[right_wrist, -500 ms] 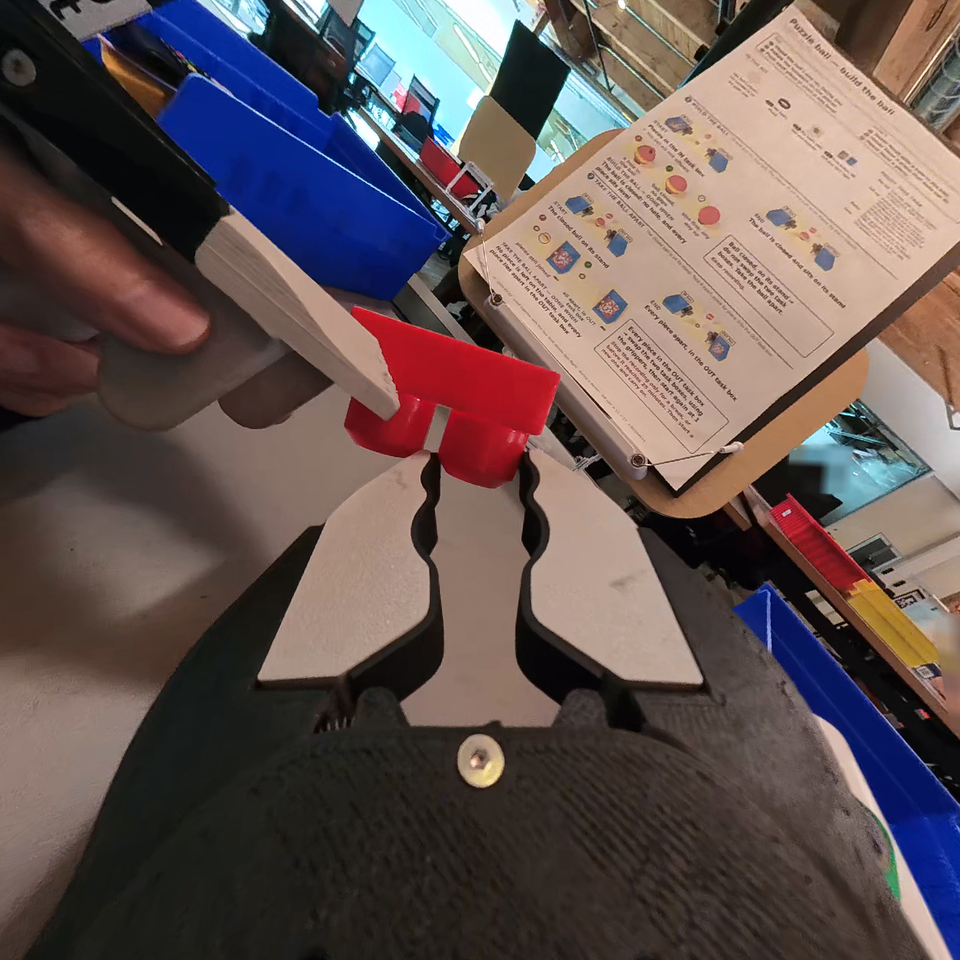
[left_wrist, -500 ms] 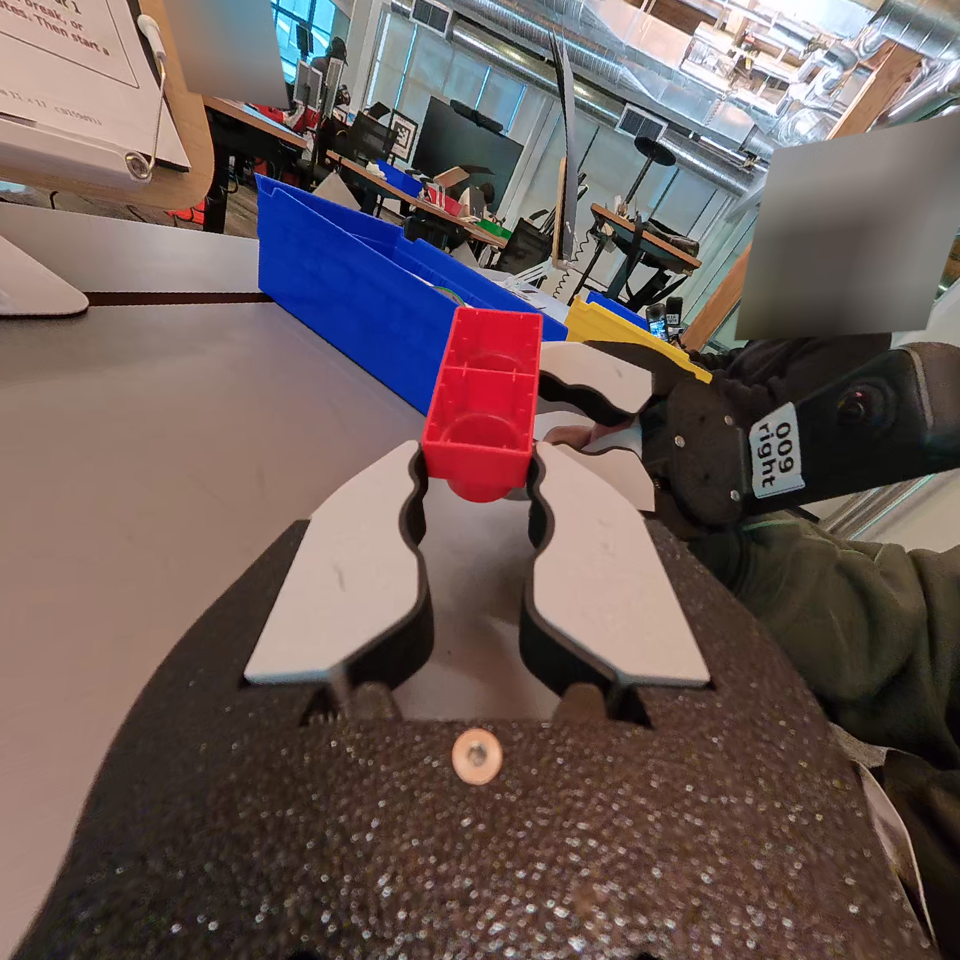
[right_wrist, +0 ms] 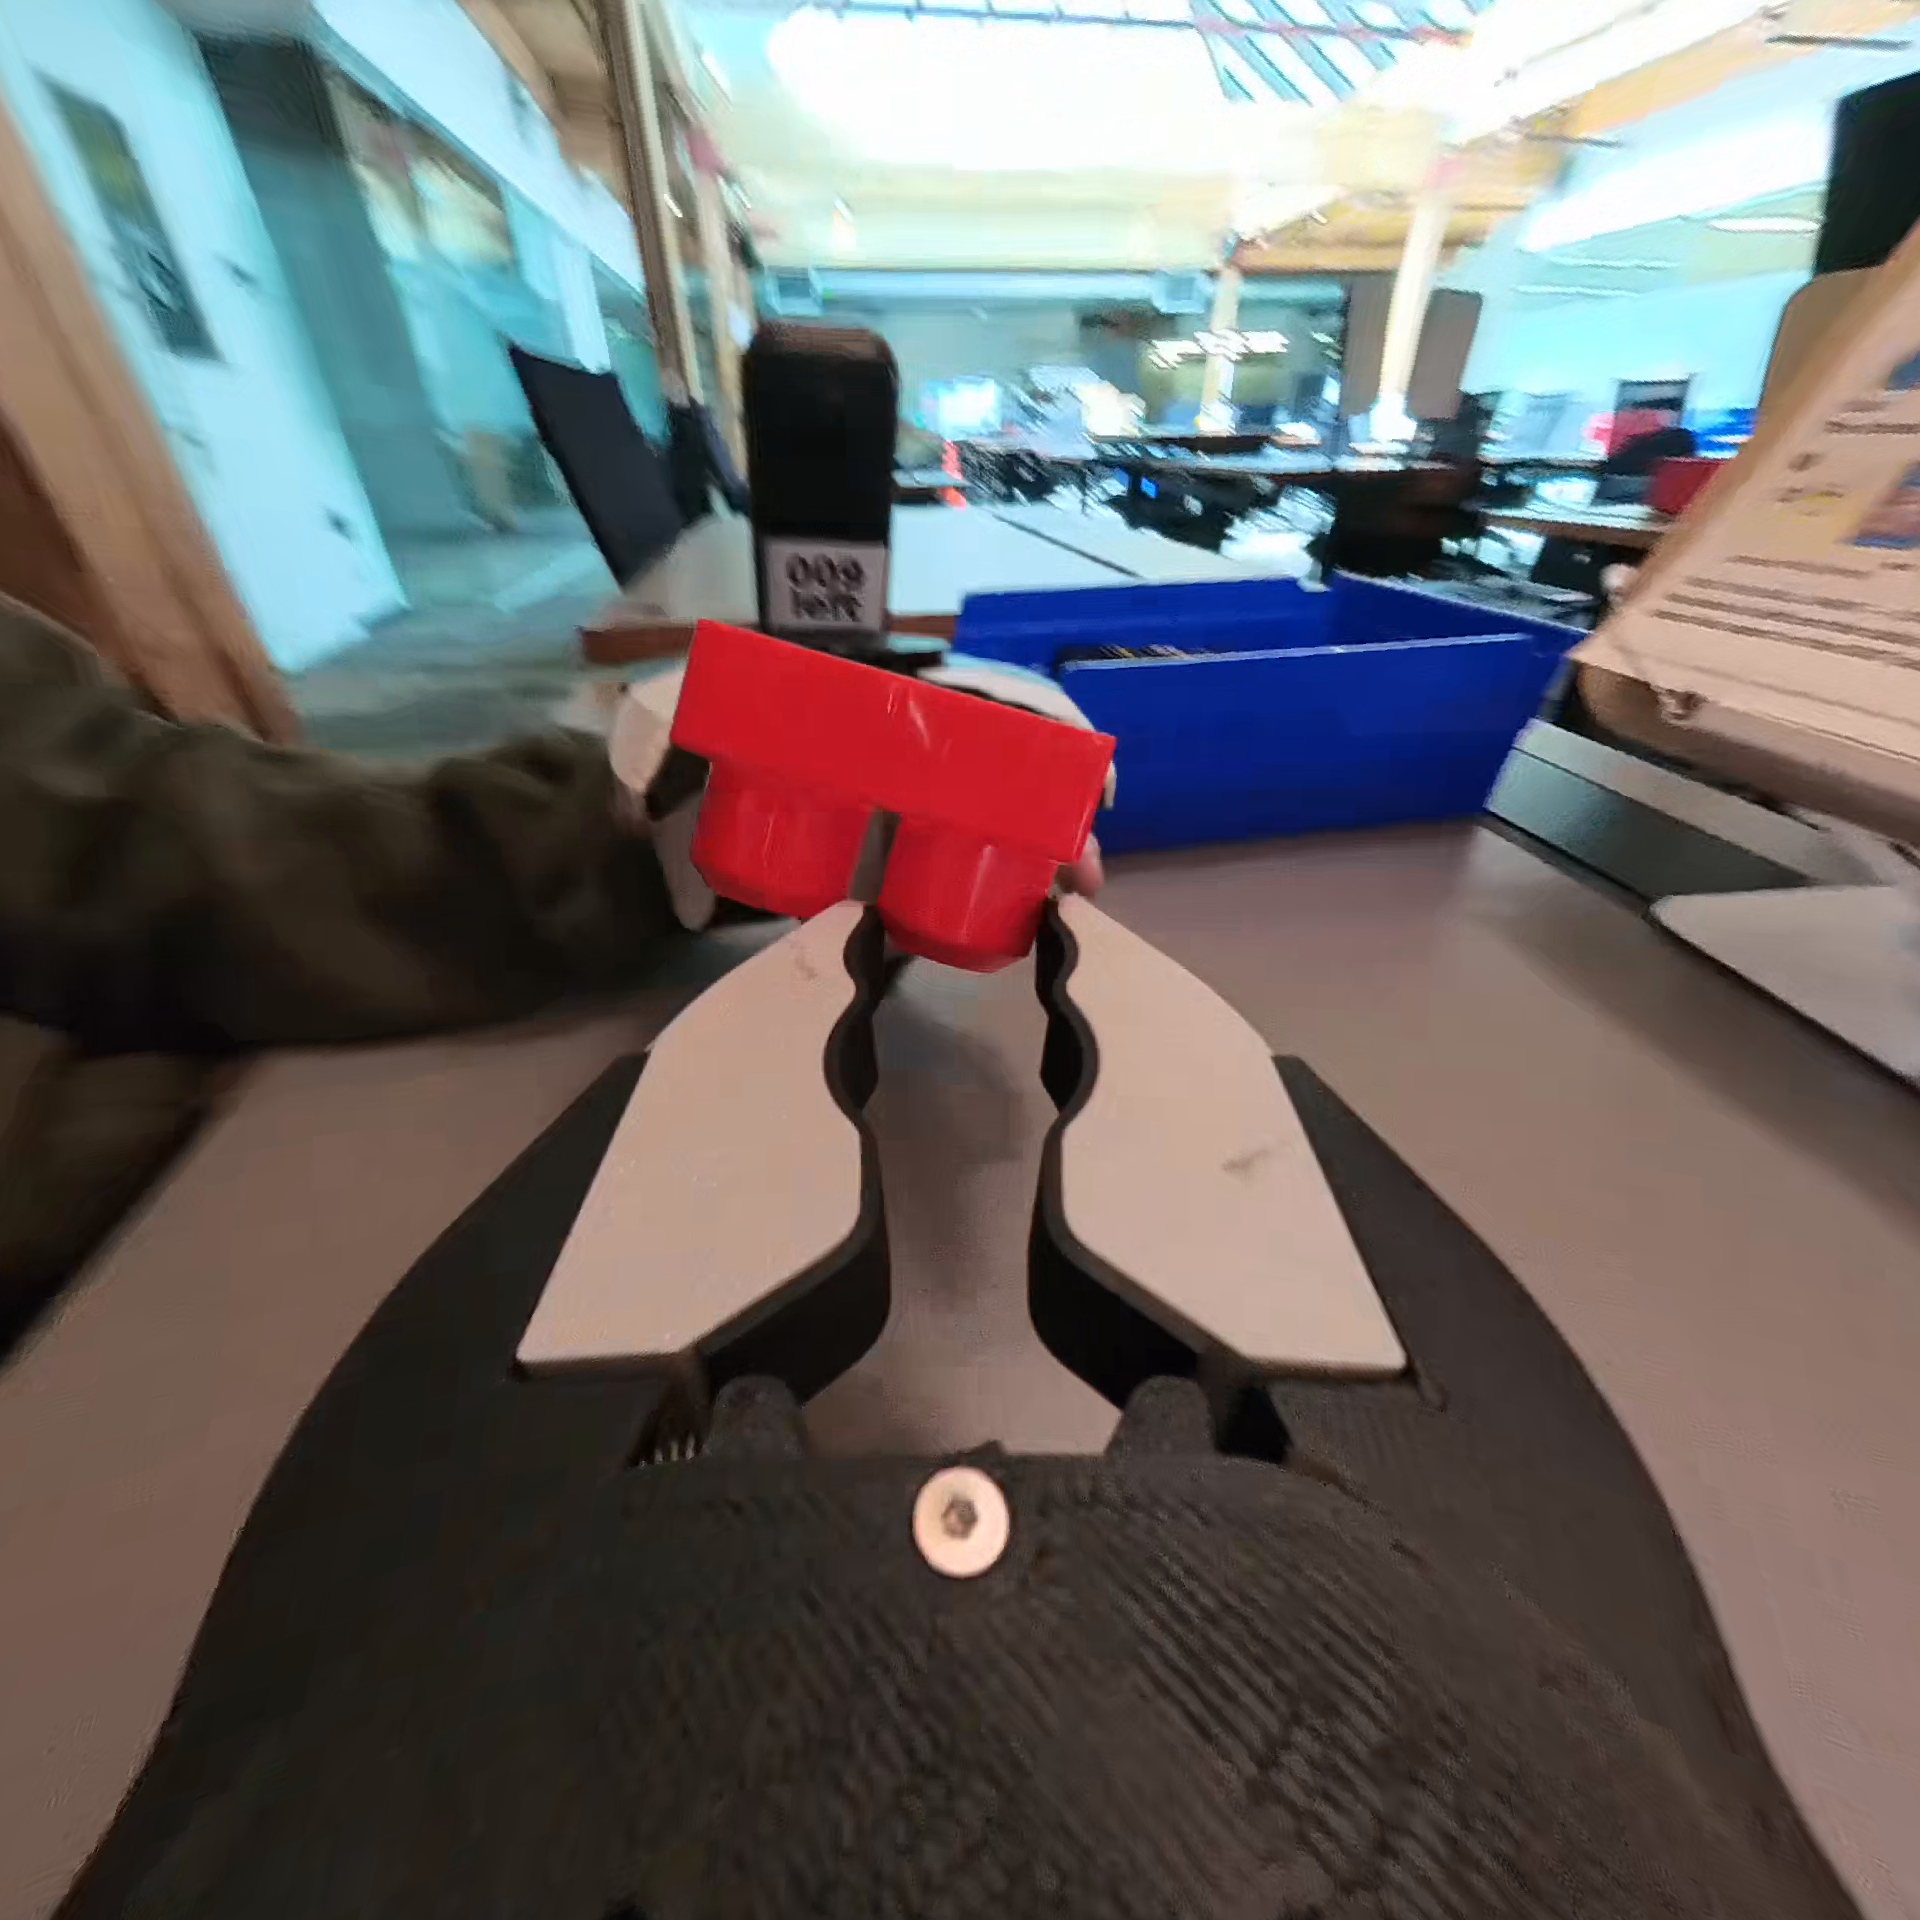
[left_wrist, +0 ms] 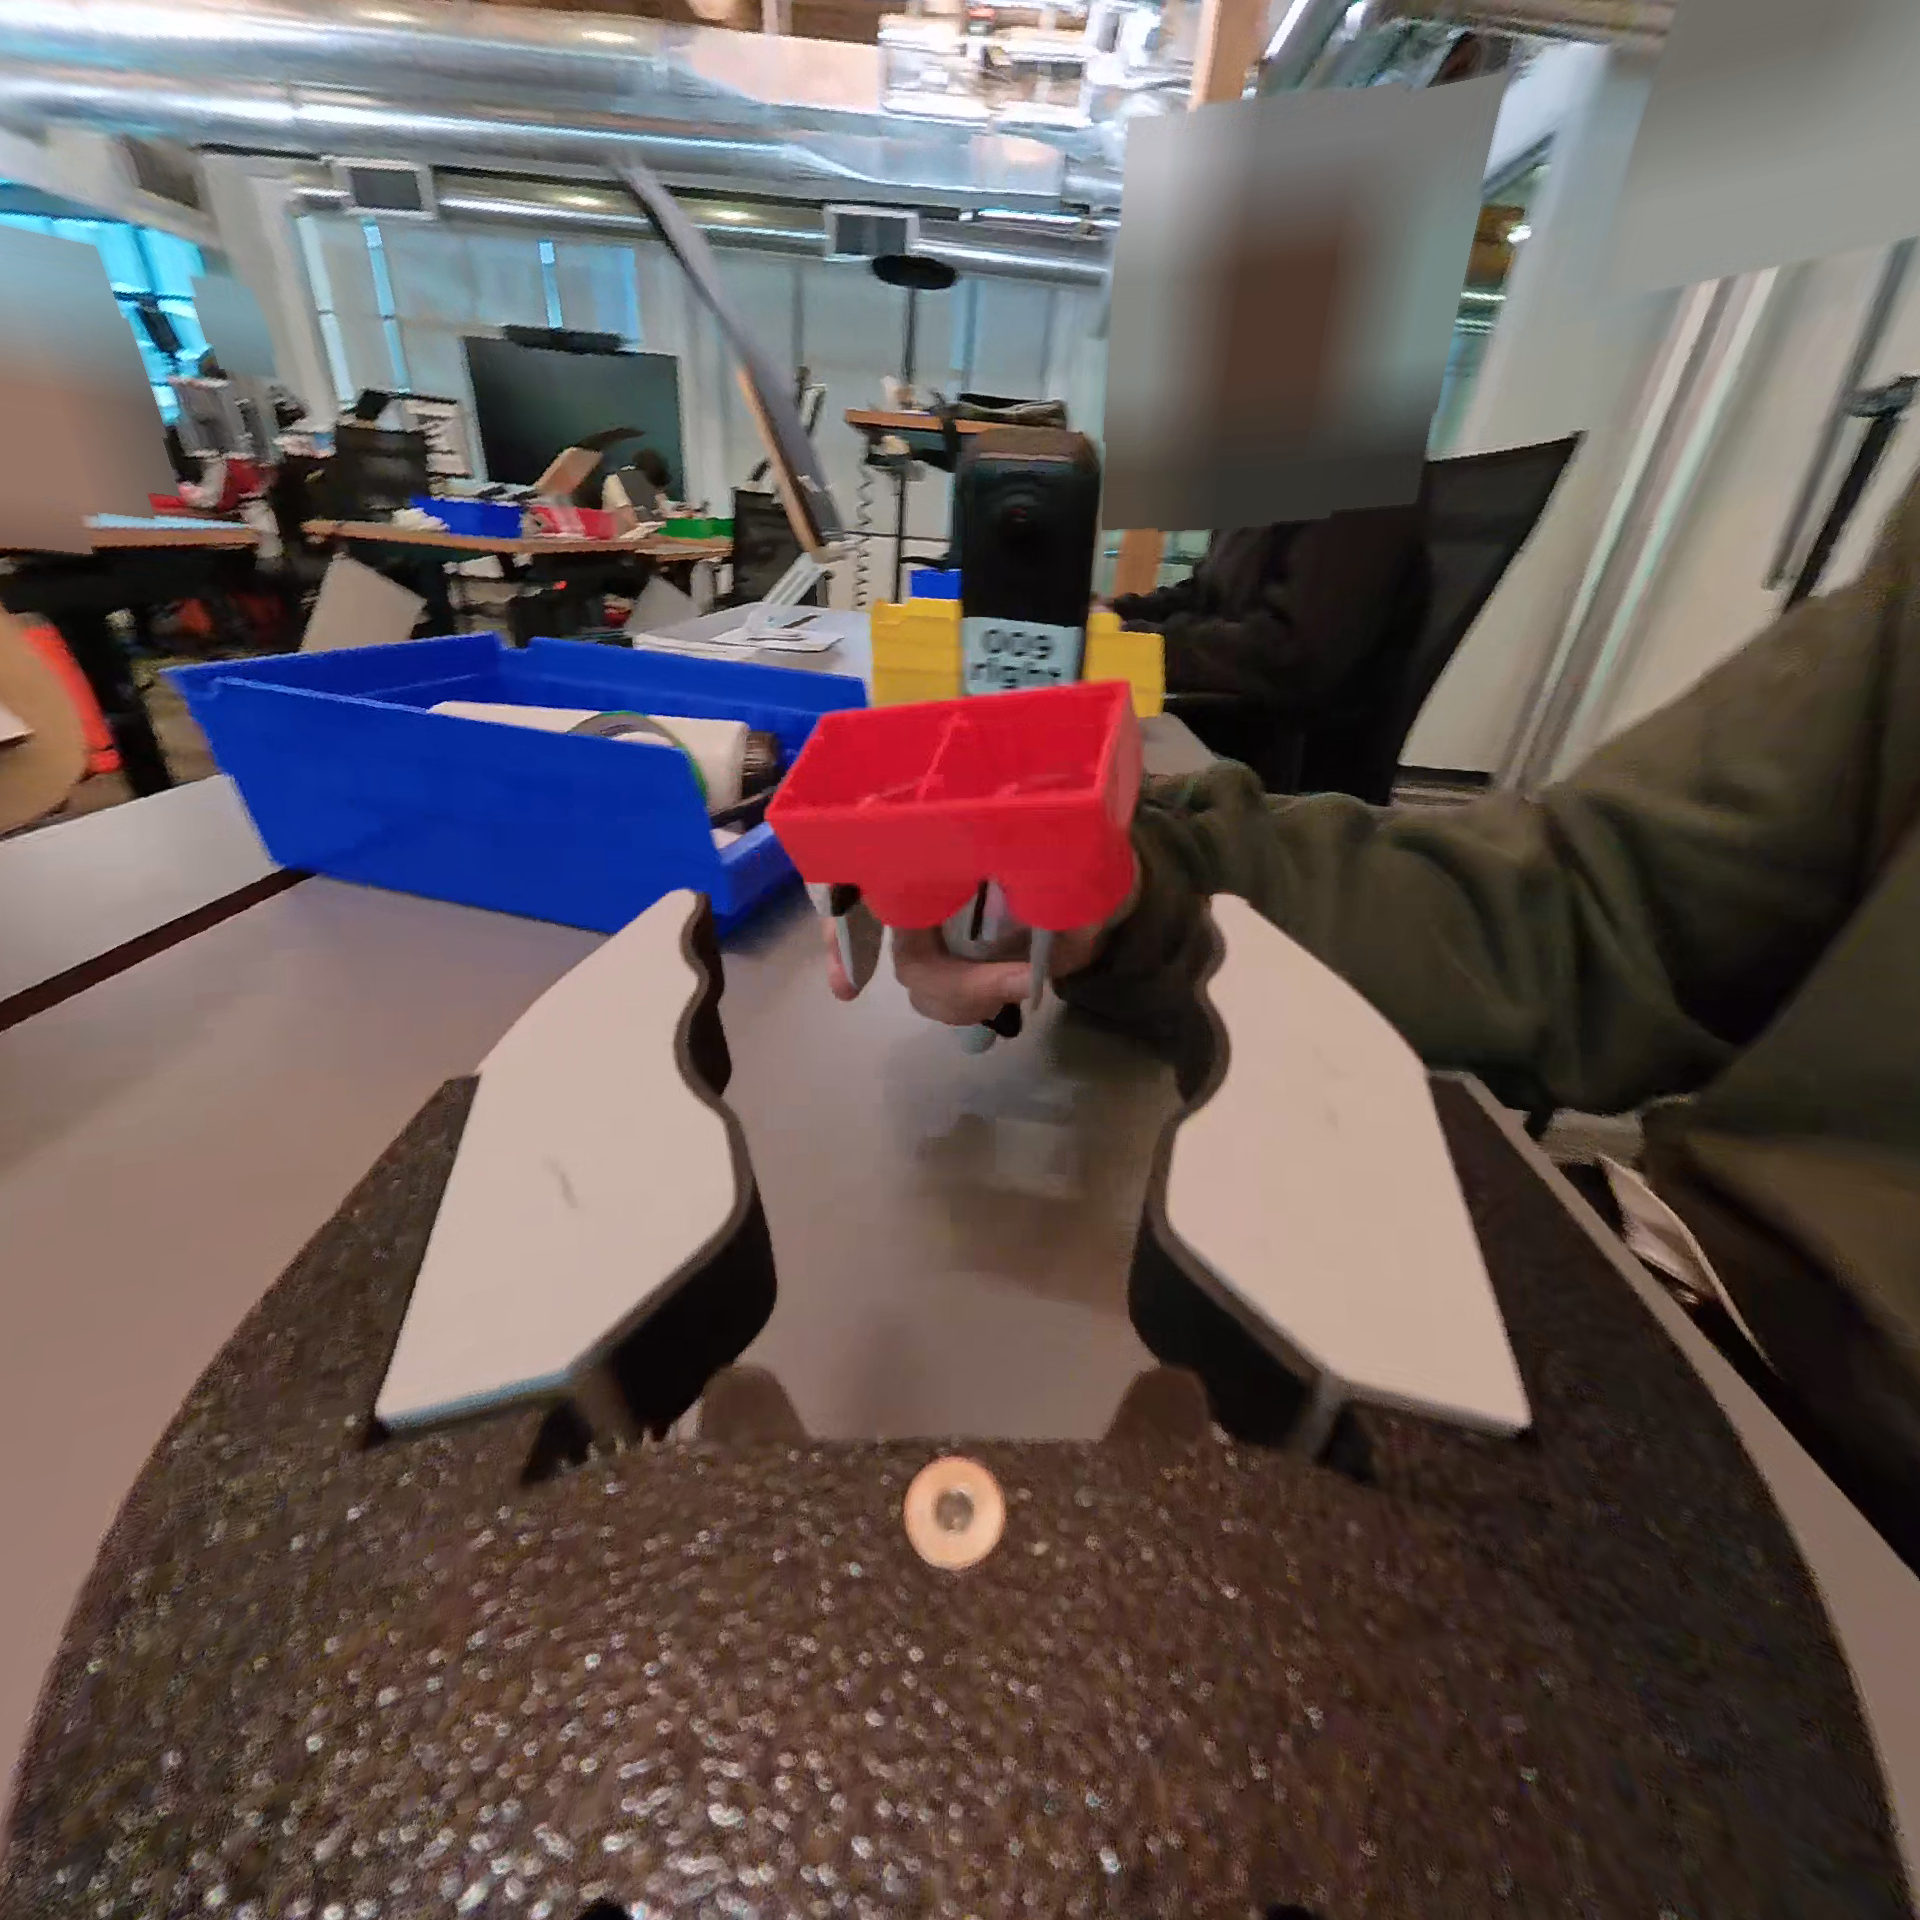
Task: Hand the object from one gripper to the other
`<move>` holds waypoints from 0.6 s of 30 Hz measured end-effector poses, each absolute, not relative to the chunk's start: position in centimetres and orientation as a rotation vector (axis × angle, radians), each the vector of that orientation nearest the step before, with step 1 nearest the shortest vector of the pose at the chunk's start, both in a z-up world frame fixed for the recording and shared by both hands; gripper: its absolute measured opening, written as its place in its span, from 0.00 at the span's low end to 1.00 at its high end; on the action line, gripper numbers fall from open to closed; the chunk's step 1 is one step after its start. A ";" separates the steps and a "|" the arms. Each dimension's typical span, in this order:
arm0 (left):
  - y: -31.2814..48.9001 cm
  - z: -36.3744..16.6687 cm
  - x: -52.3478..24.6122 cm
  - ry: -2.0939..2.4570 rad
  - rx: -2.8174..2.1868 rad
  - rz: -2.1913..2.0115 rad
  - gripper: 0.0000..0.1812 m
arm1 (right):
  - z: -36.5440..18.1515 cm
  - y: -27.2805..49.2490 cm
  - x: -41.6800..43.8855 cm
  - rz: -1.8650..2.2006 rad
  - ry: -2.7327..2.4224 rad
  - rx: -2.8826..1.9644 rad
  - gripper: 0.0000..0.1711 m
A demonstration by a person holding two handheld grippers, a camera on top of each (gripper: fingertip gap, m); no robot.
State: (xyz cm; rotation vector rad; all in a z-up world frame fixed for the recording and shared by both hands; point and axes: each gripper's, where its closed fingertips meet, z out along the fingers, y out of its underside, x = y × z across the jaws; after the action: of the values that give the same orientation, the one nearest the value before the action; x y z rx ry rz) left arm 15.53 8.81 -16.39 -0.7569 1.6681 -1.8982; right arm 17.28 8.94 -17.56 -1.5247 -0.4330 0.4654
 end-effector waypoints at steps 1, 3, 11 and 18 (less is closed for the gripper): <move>8.4 -16.2 15.2 1.675 -0.730 -1.930 0.47 | -17.3 8.7 17.0 0.507 -0.432 -1.507 0.17; 7.6 -16.0 15.0 1.675 -0.702 -1.986 0.46 | -17.6 8.5 16.4 0.507 -0.483 -1.513 0.17; 7.6 -16.6 15.8 1.707 -0.748 -1.937 0.41 | -19.2 9.5 15.5 0.392 -0.531 -1.586 0.17; 12.7 -16.5 19.5 1.343 -1.115 -1.775 0.41 | -20.0 11.7 17.6 -0.228 -0.557 -1.574 0.32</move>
State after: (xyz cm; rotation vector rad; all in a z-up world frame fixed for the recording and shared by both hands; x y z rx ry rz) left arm 19.46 12.73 -16.46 -1.1153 1.3432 -1.7751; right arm 17.64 11.66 -19.99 -1.5738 -0.5569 -0.2282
